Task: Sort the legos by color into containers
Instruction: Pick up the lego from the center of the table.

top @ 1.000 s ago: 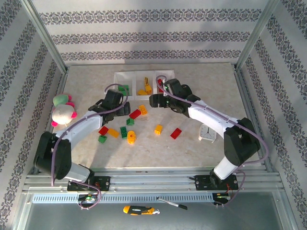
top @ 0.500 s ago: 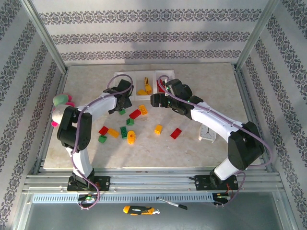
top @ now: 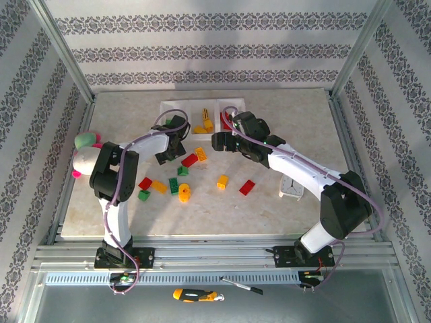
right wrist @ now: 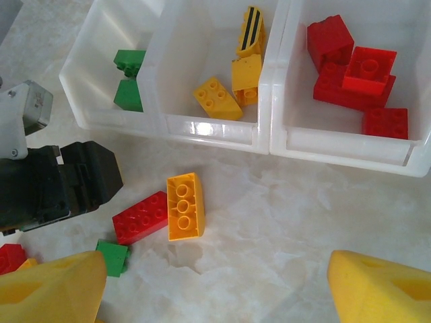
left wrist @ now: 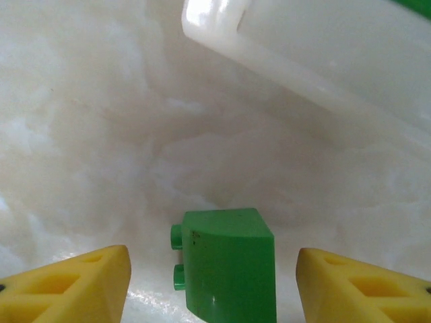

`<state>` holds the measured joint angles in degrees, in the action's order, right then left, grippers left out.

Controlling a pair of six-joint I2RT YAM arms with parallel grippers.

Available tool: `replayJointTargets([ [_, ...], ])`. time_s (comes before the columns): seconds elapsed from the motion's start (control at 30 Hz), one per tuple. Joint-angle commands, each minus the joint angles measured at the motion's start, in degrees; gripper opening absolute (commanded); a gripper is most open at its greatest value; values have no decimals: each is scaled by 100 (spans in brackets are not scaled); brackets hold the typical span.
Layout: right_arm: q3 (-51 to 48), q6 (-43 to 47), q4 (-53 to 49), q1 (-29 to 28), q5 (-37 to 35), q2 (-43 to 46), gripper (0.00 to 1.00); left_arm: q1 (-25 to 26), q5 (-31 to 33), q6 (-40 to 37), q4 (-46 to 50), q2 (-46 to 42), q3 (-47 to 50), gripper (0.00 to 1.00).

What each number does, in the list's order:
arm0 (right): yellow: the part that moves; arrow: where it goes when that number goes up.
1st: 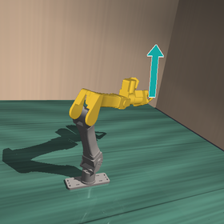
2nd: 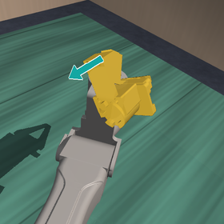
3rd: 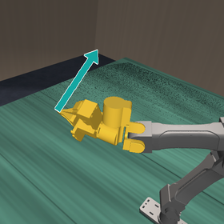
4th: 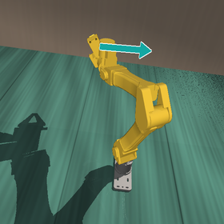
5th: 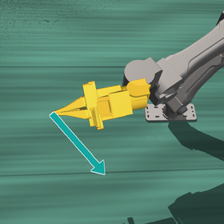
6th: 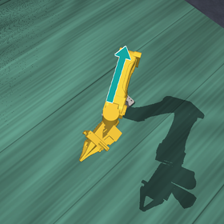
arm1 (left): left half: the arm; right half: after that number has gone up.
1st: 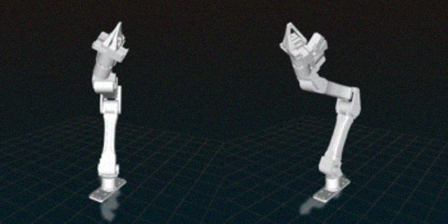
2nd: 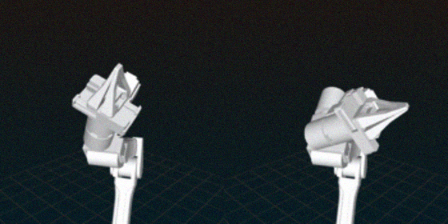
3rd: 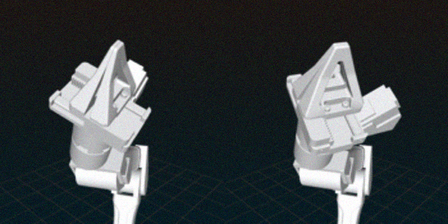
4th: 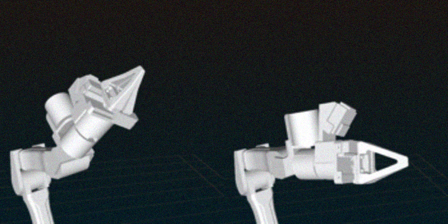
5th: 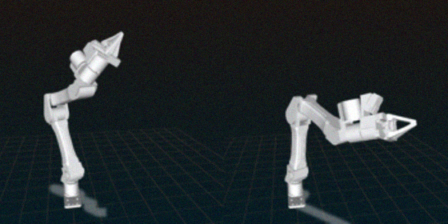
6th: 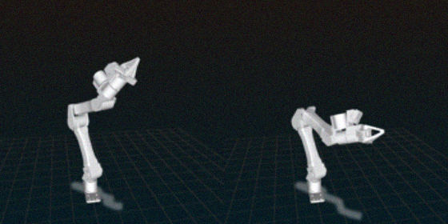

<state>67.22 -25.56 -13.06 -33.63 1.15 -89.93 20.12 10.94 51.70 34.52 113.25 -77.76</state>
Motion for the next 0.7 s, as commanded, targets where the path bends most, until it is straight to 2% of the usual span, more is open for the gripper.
replayJointTargets([
  [0.0,-57,-106,9,-27,13,107,85,-94,-134,156,1,113,69,63],
  [0.3,-57,-115,14,-47,34,168,85,-121,-229,108,23,119,104,36],
  [0.43,-70,-44,80,-64,153,257,86,-115,-214,-29,92,-87,82,34],
  [0.67,-304,328,602,-168,812,454,86,-116,-256,-512,262,-626,-232,34],
])
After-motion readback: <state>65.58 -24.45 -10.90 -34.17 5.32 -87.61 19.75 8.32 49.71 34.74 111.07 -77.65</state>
